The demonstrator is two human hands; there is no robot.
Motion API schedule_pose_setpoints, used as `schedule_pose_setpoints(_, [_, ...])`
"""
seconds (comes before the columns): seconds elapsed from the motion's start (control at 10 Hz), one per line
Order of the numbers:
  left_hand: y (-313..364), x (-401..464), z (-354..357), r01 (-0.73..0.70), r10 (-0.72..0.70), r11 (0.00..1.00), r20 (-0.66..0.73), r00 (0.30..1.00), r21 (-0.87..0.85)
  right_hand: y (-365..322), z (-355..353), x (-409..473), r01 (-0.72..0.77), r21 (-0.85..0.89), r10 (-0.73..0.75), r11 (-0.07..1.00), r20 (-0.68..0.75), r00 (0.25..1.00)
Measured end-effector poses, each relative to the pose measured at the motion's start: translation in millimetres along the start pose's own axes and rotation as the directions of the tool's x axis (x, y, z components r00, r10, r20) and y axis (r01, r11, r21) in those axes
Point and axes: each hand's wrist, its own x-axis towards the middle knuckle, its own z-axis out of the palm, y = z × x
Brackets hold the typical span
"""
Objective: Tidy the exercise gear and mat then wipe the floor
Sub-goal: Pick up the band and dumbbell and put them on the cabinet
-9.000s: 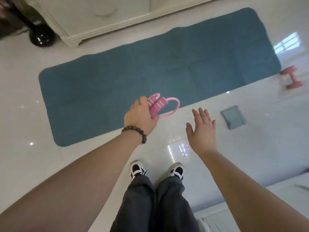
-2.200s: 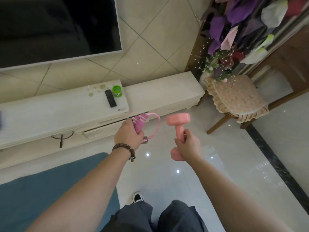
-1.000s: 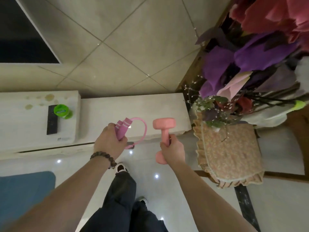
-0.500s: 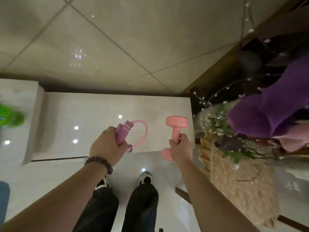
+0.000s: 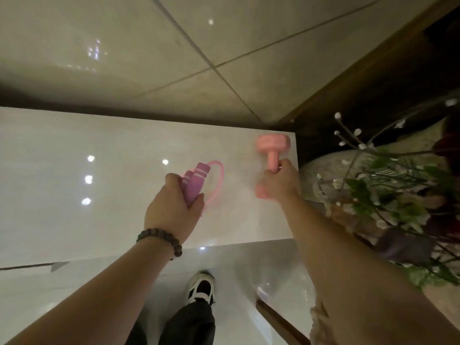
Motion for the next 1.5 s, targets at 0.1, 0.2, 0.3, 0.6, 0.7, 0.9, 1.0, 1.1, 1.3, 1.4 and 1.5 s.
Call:
schedule_pose_setpoints(0.1, [11.9,9.6,13.4,-0.033,0.033,0.999,0.0,0.999,-0.042,6.0,0.3,16.4,-0.022,-0.008,0.022,1.0,0.005,1.0])
schedule_pose_setpoints(0.2, [29.4,20.1,24.7,-0.076,0.079,0.992,0.02,0.997,-0.104,11.4,-4.3,29.4,-0.027,0.019,0.027,0.999,-0.016,1.0])
schedule_pose_setpoints(0.3, [50.5,33.1,35.9,-0.109,0.116,0.976,0.032,0.993,-0.186,15.1,-9.3,35.2,-0.024,-0.004,0.023,1.0,-0.037,0.999])
schedule_pose_setpoints(0.6, [55.0,73.8,73.1,-0.011,0.013,0.99,0.014,1.0,-0.142,35.9,8.3,23.9,0.084,-0.092,-0.092,0.992,-0.083,0.992])
schedule_pose_setpoints(0.7, [39.2,67.8,75.4,-0.13,0.139,0.984,-0.068,0.988,0.119,42.5,6.8,12.3,0.142,-0.021,-0.143,0.99,-0.066,0.988])
schedule_pose_setpoints(0.9, [4.3,79.5,69.7,-0.341,0.32,0.796,0.131,0.938,0.501,46.7,9.8,3.9,0.185,0.017,-0.184,0.983,-0.065,0.981])
schedule_pose_setpoints(1.0, [-0.4,86.5,68.9,-0.426,0.475,0.635,0.109,0.873,0.645,53.3,18.3,12.8,0.162,-0.082,-0.17,0.983,-0.11,0.979])
schedule_pose_setpoints(1.1, [2.0,93.5,68.0,-0.587,0.602,0.497,0.232,0.764,0.64,58.1,25.3,17.5,0.135,-0.162,-0.159,0.978,-0.144,0.977])
schedule_pose_setpoints(1.3, [0.7,100.1,76.1,-0.599,0.426,0.518,0.424,0.799,0.61,59.8,26.5,20.0,0.138,-0.176,-0.166,0.975,-0.153,0.974])
schedule_pose_setpoints(1.4, [0.9,101.4,78.3,-0.585,0.483,0.492,0.357,0.8,0.645,59.8,23.6,18.5,0.15,-0.155,-0.174,0.976,-0.151,0.973])
schedule_pose_setpoints(1.5, [6.1,101.8,83.6,-0.545,0.453,0.544,0.323,0.831,0.638,60.5,21.8,17.0,0.152,-0.126,-0.169,0.98,-0.137,0.976])
